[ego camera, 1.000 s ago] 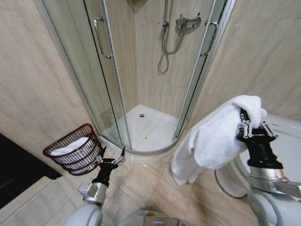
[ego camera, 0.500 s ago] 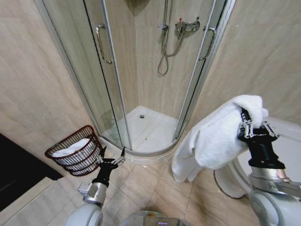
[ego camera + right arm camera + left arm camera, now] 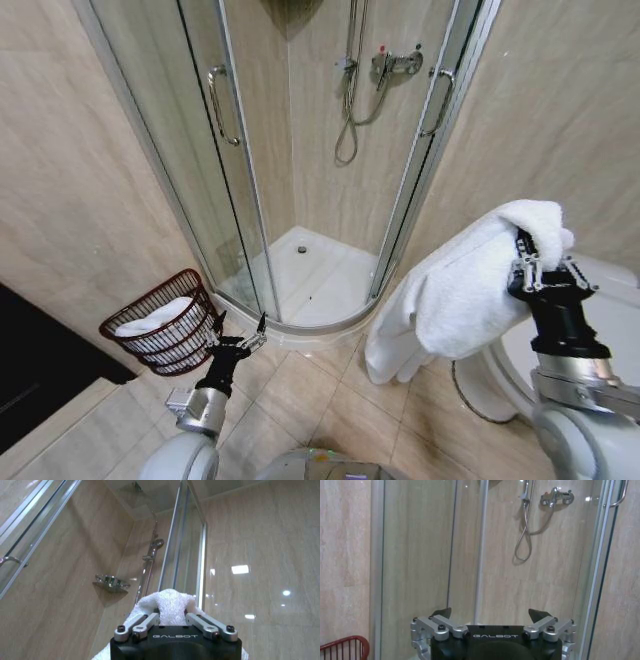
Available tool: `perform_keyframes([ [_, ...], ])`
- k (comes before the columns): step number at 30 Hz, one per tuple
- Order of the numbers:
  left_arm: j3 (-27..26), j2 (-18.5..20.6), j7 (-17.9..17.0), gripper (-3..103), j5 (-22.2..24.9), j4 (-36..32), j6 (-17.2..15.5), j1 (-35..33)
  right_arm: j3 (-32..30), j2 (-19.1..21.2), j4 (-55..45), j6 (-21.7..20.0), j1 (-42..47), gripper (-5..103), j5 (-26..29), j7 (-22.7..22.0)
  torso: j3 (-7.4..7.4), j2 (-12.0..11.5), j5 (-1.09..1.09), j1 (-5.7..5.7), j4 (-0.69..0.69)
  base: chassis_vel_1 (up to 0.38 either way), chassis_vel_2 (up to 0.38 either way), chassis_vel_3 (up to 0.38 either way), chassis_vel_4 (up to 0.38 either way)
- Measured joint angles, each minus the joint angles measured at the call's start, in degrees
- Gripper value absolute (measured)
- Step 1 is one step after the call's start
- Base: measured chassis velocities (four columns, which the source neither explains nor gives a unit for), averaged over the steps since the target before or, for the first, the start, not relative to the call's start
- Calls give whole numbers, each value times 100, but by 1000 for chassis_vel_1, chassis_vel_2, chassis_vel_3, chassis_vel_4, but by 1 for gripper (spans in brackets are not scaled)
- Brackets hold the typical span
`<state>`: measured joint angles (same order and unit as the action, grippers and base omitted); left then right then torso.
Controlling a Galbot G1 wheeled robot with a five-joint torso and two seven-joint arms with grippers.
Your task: Discard the used towel into the hamper.
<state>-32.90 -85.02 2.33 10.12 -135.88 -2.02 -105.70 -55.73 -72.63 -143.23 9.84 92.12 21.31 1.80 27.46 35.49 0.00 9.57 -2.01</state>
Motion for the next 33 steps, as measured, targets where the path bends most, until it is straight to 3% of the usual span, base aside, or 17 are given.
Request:
perform_keyframes([
  [33,0,0,0,100,0,0,0,0,37,18,0,-38,30,12,6,-27,456,808,0,353,0,0,0,0,0],
])
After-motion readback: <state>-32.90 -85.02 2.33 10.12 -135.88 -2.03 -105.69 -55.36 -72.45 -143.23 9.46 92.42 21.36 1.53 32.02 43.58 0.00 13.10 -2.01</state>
